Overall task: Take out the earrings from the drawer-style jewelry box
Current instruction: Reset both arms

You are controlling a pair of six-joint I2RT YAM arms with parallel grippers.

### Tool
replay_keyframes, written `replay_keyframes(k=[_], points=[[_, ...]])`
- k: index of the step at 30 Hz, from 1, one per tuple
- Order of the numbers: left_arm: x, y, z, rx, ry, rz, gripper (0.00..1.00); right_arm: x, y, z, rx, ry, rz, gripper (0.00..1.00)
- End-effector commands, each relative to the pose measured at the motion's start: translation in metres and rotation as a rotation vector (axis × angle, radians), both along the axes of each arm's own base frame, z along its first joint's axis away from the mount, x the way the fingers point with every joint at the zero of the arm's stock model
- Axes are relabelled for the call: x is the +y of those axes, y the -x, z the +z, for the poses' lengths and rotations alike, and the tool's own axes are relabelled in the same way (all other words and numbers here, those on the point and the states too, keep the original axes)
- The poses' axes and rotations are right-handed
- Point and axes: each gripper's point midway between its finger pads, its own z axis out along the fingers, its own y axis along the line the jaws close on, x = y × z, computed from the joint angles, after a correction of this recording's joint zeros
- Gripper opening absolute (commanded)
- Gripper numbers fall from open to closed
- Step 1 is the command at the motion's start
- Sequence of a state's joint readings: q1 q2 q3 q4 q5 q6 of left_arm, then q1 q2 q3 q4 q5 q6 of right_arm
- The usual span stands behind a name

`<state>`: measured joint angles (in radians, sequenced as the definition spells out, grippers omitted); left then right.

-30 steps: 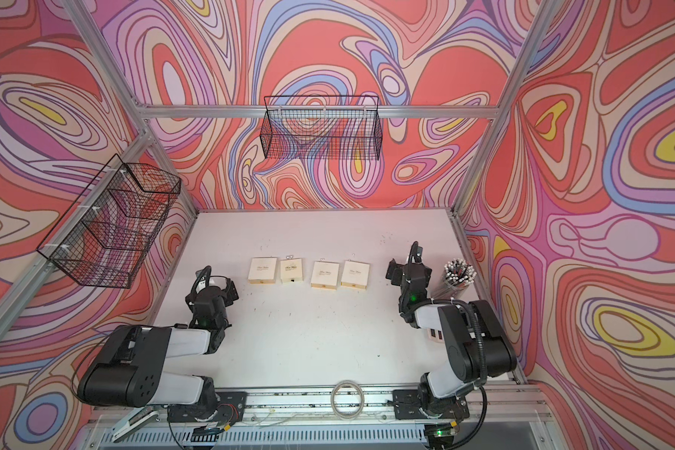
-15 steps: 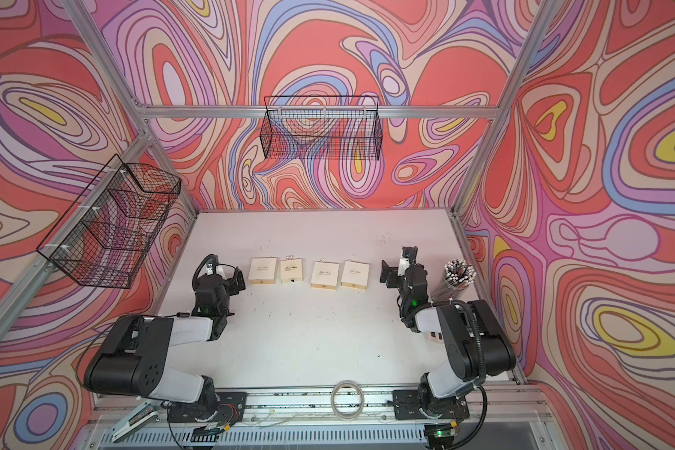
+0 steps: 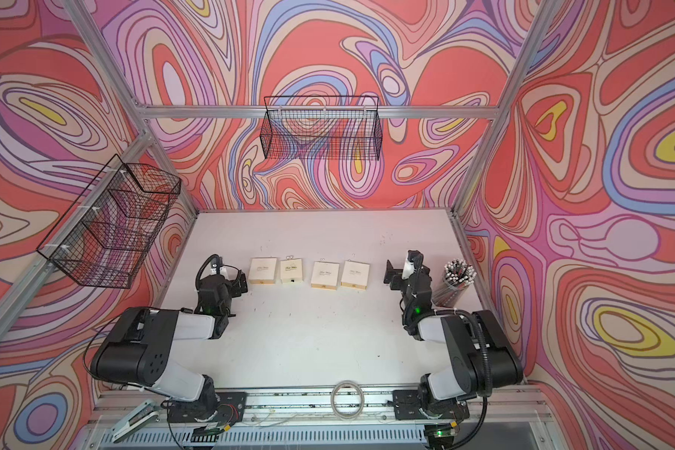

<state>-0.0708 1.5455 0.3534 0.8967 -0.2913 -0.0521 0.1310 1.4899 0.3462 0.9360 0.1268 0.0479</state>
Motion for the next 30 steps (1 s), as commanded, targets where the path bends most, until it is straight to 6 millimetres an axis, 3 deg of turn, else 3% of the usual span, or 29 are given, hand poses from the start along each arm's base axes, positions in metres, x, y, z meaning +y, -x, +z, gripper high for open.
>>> replay_keyframes(k=[1, 2, 4, 6, 11, 14, 30], points=[[0.0, -0.005, 0.01, -0.039, -0.01, -0.006, 1.0, -0.015, -0.002, 0.013, -0.074, 0.075, -0.07, 0.98], [0.0, -0.006, 0.011, -0.045, -0.011, -0.007, 1.0, -0.019, -0.003, 0.016, -0.1, 0.087, -0.095, 0.98], [0.0, -0.005, 0.01, -0.036, -0.007, -0.007, 1.0, -0.024, -0.012, 0.004, -0.054, 0.08, -0.109, 0.98], [0.001, -0.005, 0.011, -0.044, -0.01, -0.007, 1.0, -0.014, -0.015, -0.007, -0.064, 0.082, -0.032, 0.98], [0.0, -0.005, 0.01, -0.037, -0.01, -0.009, 1.0, -0.017, -0.018, -0.019, -0.044, 0.071, -0.032, 0.98], [0.0, -0.005, 0.01, -0.039, -0.01, -0.008, 1.0, -0.036, -0.023, -0.024, -0.002, 0.034, -0.12, 0.98], [0.0, -0.006, 0.011, -0.04, -0.011, -0.011, 1.0, -0.037, -0.022, -0.021, -0.021, 0.037, -0.126, 0.98]])
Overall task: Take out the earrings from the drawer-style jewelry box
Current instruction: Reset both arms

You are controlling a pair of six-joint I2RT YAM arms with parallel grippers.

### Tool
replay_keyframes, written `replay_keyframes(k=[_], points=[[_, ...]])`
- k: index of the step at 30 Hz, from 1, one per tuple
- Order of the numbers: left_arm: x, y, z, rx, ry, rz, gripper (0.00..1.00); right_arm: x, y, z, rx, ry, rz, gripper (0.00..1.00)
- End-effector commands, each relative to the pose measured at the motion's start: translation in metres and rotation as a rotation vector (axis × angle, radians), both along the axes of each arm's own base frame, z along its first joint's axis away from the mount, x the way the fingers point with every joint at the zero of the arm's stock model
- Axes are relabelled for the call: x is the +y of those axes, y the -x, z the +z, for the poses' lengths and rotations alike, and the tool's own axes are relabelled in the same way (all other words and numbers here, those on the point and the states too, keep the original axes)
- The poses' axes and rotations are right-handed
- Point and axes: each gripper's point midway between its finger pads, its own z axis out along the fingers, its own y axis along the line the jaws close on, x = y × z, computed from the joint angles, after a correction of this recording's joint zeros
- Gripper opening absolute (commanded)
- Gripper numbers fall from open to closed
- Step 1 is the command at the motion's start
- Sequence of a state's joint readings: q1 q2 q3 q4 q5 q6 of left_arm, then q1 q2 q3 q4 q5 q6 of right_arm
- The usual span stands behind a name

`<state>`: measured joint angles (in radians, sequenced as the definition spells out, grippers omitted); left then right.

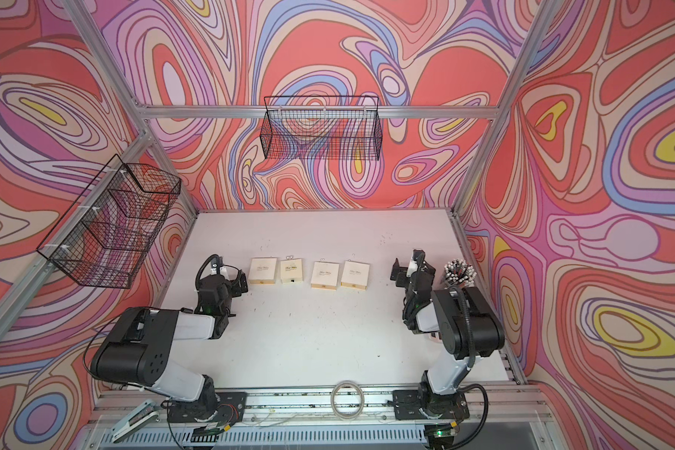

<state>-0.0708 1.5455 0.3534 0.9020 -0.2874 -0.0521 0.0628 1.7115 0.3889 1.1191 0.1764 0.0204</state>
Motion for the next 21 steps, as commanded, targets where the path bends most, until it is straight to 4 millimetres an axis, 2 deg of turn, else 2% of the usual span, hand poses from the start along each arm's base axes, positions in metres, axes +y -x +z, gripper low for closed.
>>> replay_keyframes(k=[1, 13, 15, 19, 21], points=[[0.001, -0.006, 0.009, -0.033, -0.013, -0.008, 1.0, -0.003, 0.0, 0.004, -0.018, 0.002, -0.014, 0.98], [0.0, -0.005, 0.008, -0.031, -0.012, -0.008, 1.0, -0.003, 0.0, 0.005, -0.018, 0.002, -0.015, 0.98], [-0.006, -0.008, 0.008, -0.028, -0.01, -0.051, 1.0, -0.003, 0.0, 0.004, -0.018, 0.002, -0.015, 0.98], [-0.005, -0.009, 0.007, -0.018, 0.022, -0.074, 1.0, -0.003, 0.0, 0.005, -0.019, 0.002, -0.015, 0.98], [-0.013, -0.008, 0.006, -0.017, 0.017, -0.119, 1.0, -0.003, 0.0, 0.004, -0.018, 0.002, -0.014, 0.98]])
